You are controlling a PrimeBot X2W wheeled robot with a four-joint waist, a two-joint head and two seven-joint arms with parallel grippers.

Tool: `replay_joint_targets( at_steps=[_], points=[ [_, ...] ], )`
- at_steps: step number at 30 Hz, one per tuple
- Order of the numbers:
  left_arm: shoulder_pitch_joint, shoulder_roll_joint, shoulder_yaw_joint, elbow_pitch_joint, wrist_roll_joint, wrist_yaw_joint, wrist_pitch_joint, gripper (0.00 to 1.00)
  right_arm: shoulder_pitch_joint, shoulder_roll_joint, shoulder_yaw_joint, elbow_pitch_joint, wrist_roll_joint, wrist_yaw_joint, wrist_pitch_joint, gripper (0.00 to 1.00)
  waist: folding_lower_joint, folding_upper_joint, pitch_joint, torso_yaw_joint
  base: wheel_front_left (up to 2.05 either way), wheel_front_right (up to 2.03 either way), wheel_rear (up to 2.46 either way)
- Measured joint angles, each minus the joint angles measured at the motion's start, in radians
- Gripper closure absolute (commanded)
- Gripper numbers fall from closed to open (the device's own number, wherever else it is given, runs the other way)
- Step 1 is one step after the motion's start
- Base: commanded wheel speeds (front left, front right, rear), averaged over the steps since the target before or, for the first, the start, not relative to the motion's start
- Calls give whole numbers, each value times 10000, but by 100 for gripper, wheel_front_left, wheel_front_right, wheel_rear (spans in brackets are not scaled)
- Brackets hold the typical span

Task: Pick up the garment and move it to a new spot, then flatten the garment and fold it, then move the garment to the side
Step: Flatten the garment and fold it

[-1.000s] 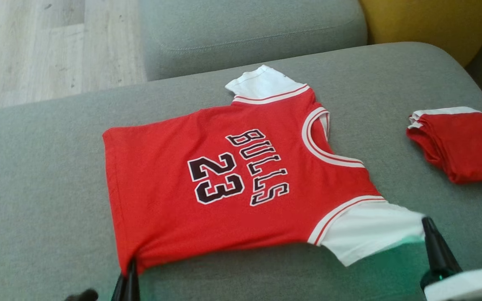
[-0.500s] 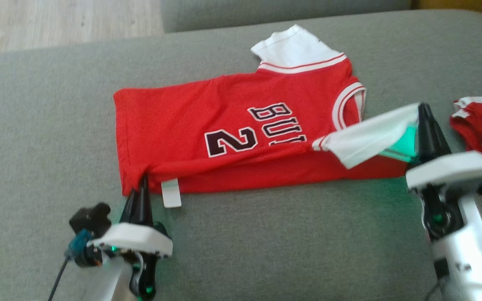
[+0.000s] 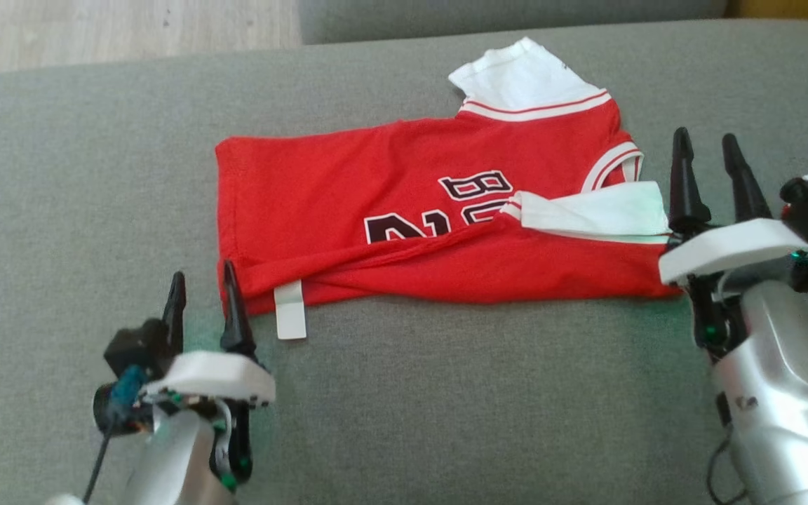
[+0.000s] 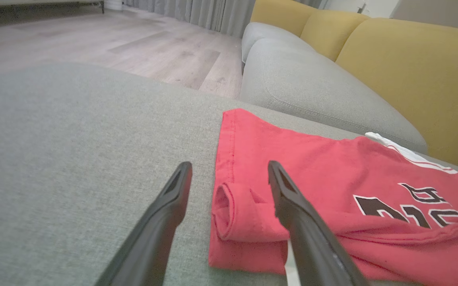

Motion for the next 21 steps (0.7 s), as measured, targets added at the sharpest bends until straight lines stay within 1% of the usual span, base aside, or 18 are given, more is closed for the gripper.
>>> replay_joint_targets(
  at_steps=[1, 4, 6, 9, 12, 13, 16, 18, 21],
  points=[
    [161, 4, 58, -190, 305, 98, 0, 0, 66, -79, 35, -73, -357, 0, 0, 0, -1, 0, -57, 14, 0, 0, 0],
    [848, 6, 309, -798, 1223, 209, -2, 0, 694, -151, -144, -938, -1406, 0, -27, 0, -1, 0, -261, 38, 0, 0, 0],
    [1415, 10, 376, -1158, 1705, 268, 0, 0, 1400, -67, -324, -1392, -2031, 0, -25, 0, -2, 0, -431, 43, 0, 0, 0],
    [2254, 6, 516, -1542, 2286, 267, 0, 0, 2618, 173, -602, -1687, -2568, 0, -25, 0, -2, 0, -719, 49, 0, 0, 0],
    [3155, 27, 656, -1964, 2681, 261, -2, 0, 3808, 483, -853, -1824, -2759, 0, -25, 0, -3, 0, -1134, 64, 0, 0, 0],
    [3352, 27, 656, -2056, 2778, 253, 0, 0, 3994, 527, -876, -1858, -2803, 0, -25, 0, -3, 0, -1238, 68, 0, 0, 0],
    [3856, 31, 675, -2215, 2836, 217, 0, 0, 4370, 617, -1049, -1996, -2786, 0, -25, 0, -4, 1, -1502, 80, 0, 0, 0],
    [4134, 31, 671, -2288, 2836, 176, 0, 0, 4533, 688, -1354, -2079, -2673, 0, -25, 0, -4, 0, -1618, 90, 0, 0, 0],
    [4352, 35, 669, -2351, 2744, 178, 0, 0, 4716, 700, -1358, -2075, -2673, 0, -25, 0, -3, 0, -1707, 97, 0, 0, 0]
  ],
)
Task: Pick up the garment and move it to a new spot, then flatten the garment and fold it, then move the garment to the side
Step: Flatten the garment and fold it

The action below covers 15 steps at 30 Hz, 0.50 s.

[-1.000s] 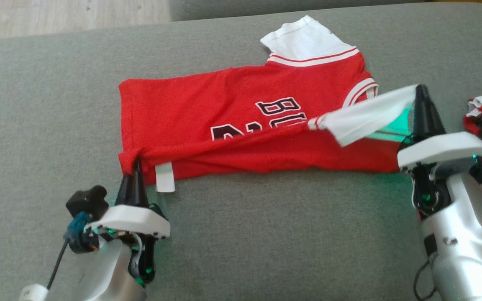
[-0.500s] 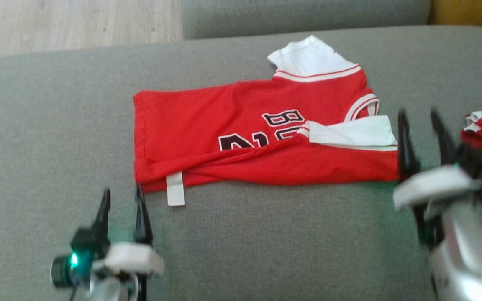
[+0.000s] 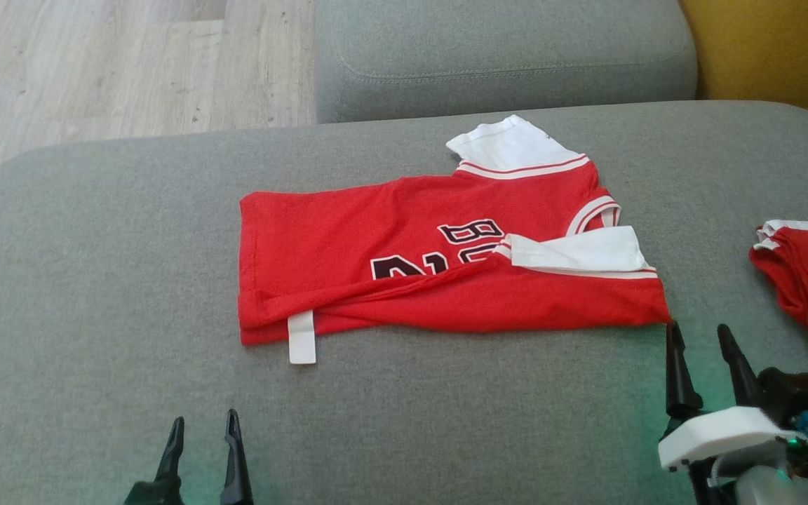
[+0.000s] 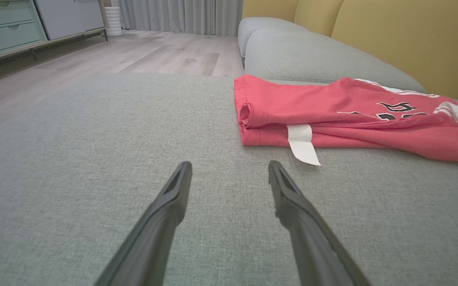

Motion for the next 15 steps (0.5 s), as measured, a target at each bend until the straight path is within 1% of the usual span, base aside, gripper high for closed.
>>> replay_joint_targets(
  at_steps=[5, 8, 12, 15],
  points=[
    [13, 6, -42, -25, -54, -6, 0, 0, 45, 90, 42, 84, -2, 0, 0, 0, 1, 0, 12, -22, 0, 0, 0],
    [-41, 6, -119, -25, -86, -17, 0, 0, -112, 90, 104, 435, -2, 0, 0, 0, 1, 0, 140, -24, 0, 0, 0],
    [-428, 10, -407, -19, -303, -92, 0, 0, -806, 88, 261, 1275, -29, 0, 4, 0, 2, 0, 550, 6, 0, 0, 0],
    [-1029, 10, -708, -15, -416, -94, 0, 0, -1691, 42, -58, 1768, -15, 0, 8, 0, 4, 0, 986, 66, 0, 0, 0]
  ],
)
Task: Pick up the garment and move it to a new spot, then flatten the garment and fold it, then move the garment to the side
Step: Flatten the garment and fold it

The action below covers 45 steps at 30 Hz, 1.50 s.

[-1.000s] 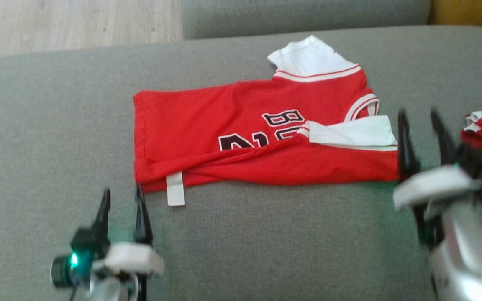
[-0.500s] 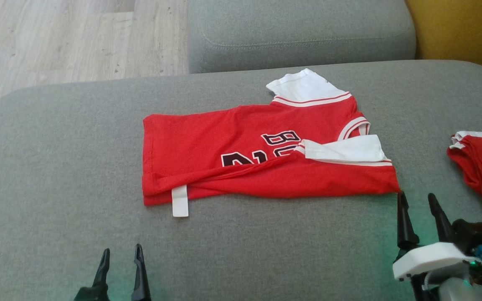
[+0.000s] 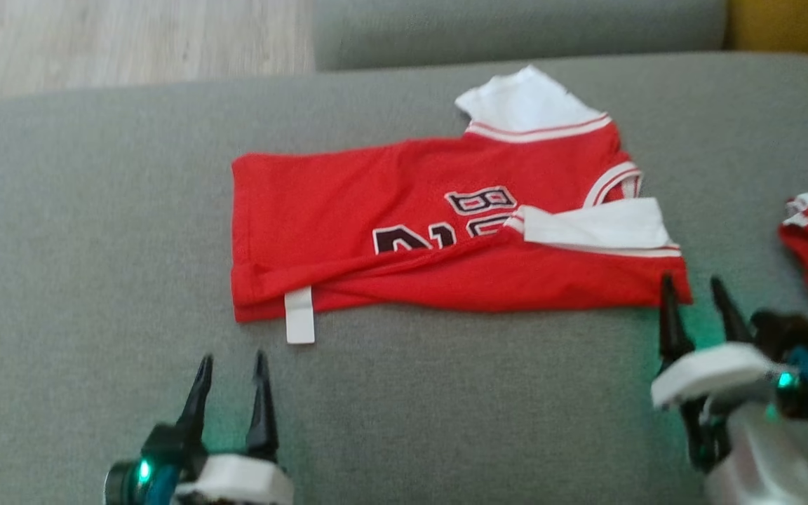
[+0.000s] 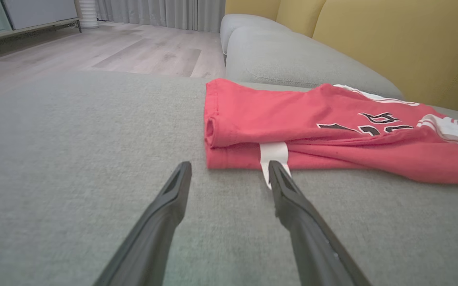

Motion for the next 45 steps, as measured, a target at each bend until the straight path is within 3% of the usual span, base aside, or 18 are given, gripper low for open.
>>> replay_joint_targets(
  at_steps=[7, 8, 9, 11, 16, 22, 33, 34, 36, 45],
  points=[
    [-639, -8, -380, 105, -293, 6, 0, 0, -941, -27, -658, 1292, 75, 0, 4, 2, 1, 0, 890, 228, 0, 0, 0],
    [-641, -6, -385, 127, -313, 6, 0, 0, -941, -27, -646, 1452, 75, 0, 31, 26, 1, 0, 938, 245, 0, 0, 0],
    [-657, -6, -384, 155, -337, 6, 0, 0, -952, -23, -640, 1563, 98, 0, 33, 59, 0, 0, 977, 254, 0, 0, 0],
    [-735, -6, -370, 203, -376, 6, -2, 0, -1061, -27, -598, 1674, 226, 0, 25, 100, -1, 0, 1018, 246, 0, 0, 0],
    [-1207, -8, -284, 351, -696, -36, 0, 0, -1236, -13, -385, 1797, 431, 0, -12, 100, -2, 0, 1150, 183, 0, 0, 0],
    [-1862, -19, -36, 878, -1152, -403, 0, 0, -1278, -102, -31, 1490, 616, 0, -67, 100, -2, 0, 1428, 63, 0, 0, 0],
    [-2661, -27, -40, 2207, -1783, -535, -81, 2, -1656, -188, 531, 1097, 1049, 0, -63, 100, -2, 0, 1876, -348, 0, 0, 0],
    [-2732, -25, -96, 2334, -1898, -575, -119, 40, -1655, -190, 602, 1043, 1062, 0, -63, 100, -3, 0, 1903, -382, 0, 0, 0],
    [-2912, -25, -178, 2491, -2163, -614, -150, 100, -1654, -209, 700, 932, 1195, 0, -63, 100, -3, 0, 1942, -424, 0, 0, 0],
    [-3198, -84, 82, 2132, -2385, -930, -29, 100, -1812, -288, 790, 305, 2023, 0, -58, 100, -2, 0, 1475, -309, 0, 0, 0]
  ],
)
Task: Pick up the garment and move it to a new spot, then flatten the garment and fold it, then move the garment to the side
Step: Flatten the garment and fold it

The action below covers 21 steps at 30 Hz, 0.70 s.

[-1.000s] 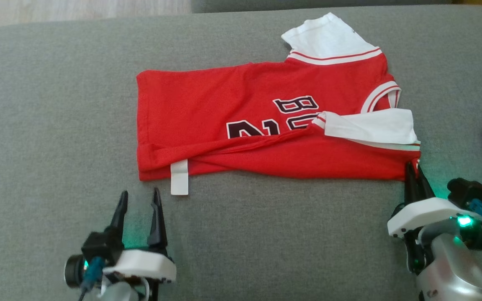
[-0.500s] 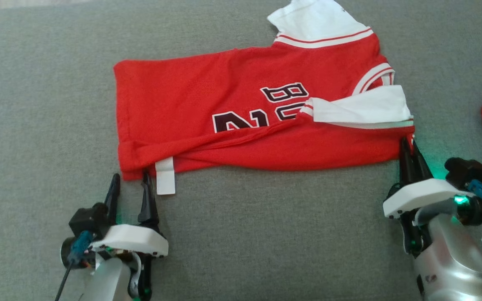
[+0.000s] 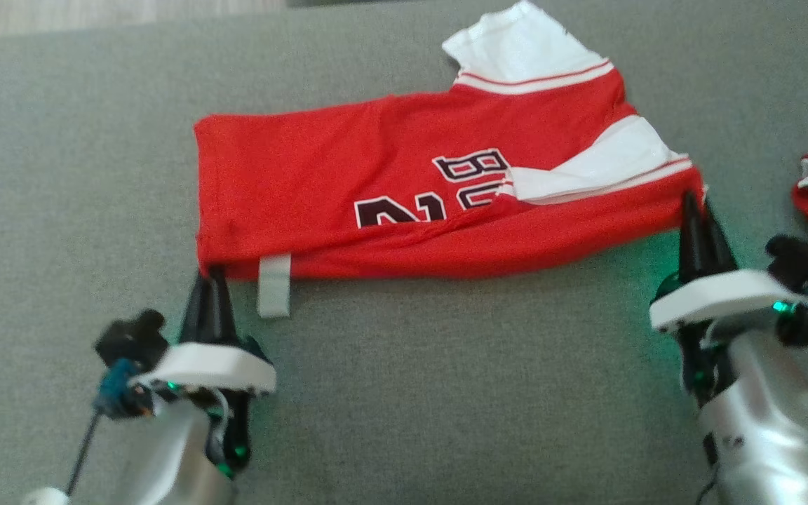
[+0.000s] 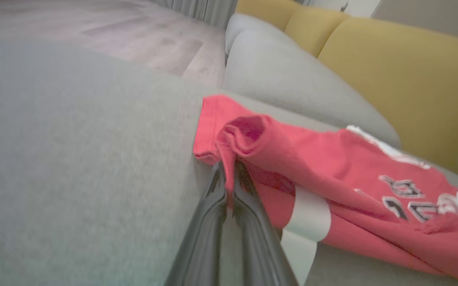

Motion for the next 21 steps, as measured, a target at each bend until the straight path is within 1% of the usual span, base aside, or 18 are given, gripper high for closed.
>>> replay_joint_targets(
  at_steps=[2, 5, 6, 9, 12, 16, 19, 20, 21],
  points=[
    [-165, -17, 401, -211, 151, -111, 0, 100, -290, -178, 58, -19, 219, 0, 71, 100, 0, 0, -261, 23, 0, 0, 0],
    [-387, -8, 976, -382, 278, -234, 0, 100, -766, -518, 121, -67, 577, 0, 510, 100, 0, 0, -729, 43, 0, 0, 0],
    [-393, 4, 1070, -384, 311, -303, 0, 100, -853, -589, 151, -107, 727, 0, 662, 100, 0, 0, -897, 44, 0, 0, 0],
    [-217, 6, 1229, -159, 456, -309, 0, 100, -761, -761, 293, -188, 1012, 0, 1160, 100, -1, 0, -1427, 36, 0, 0, 0],
    [485, -4, 1225, 253, 541, -355, 0, 100, -100, -930, 541, -337, 1179, 0, 1618, 100, -2, 0, -1884, 15, 0, 0, 0],
    [1937, -44, 1145, 612, 523, -395, 15, 100, 1613, -961, 583, -422, 1463, 0, 1862, 100, -3, 0, -2268, 0, 0, 0, 0],
    [2733, -50, 922, 704, 345, -395, 15, 100, 2795, -961, 587, -554, 1570, 0, 1914, 100, -3, 1, -2278, 40, 0, 0, 0],
    [2889, -54, 821, 700, 215, -393, 15, 68, 3062, -961, 587, -614, 1569, 0, 1916, 100, -3, 0, -2246, 40, 0, 0, 0],
    [2992, -56, 765, 642, 65, -385, 17, 18, 3237, -961, 581, -694, 1567, 0, 1914, 24, -3, 1, -2205, 41, 0, 0, 0]
  ],
)
